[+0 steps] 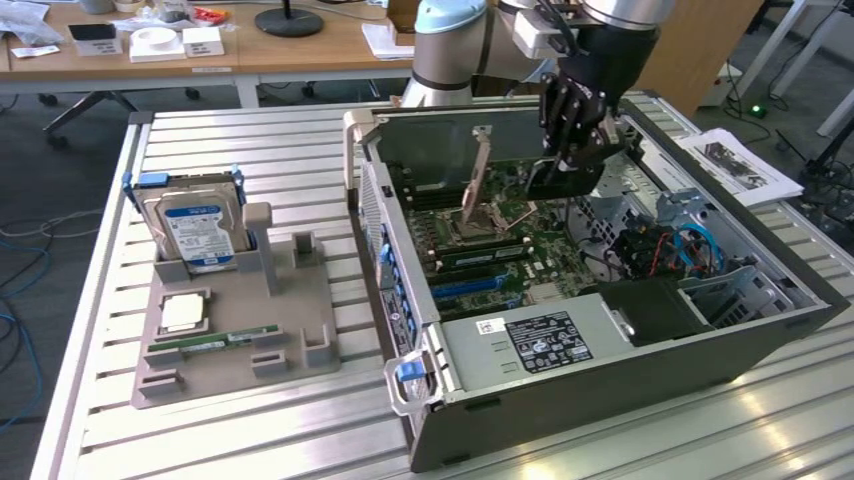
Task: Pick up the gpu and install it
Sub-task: 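Insert the gpu into the slot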
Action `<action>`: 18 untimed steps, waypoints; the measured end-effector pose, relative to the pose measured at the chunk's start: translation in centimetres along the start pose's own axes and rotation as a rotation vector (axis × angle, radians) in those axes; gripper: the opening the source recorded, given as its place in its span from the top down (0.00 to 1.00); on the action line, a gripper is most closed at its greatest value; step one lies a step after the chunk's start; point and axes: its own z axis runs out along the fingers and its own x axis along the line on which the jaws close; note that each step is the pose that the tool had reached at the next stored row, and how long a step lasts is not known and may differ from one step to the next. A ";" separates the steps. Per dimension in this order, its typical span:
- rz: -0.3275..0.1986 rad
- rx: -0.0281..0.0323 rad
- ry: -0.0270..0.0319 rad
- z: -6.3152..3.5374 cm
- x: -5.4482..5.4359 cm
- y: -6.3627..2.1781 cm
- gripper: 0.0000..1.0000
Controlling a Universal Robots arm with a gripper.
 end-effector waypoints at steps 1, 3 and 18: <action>0.000 0.0008 0.0001 0.10 0.0 0.14 0.73; 0.000 0.0030 0.0003 0.39 0.0 0.34 0.73; 0.000 0.0048 0.0001 2.94 0.1 1.21 0.73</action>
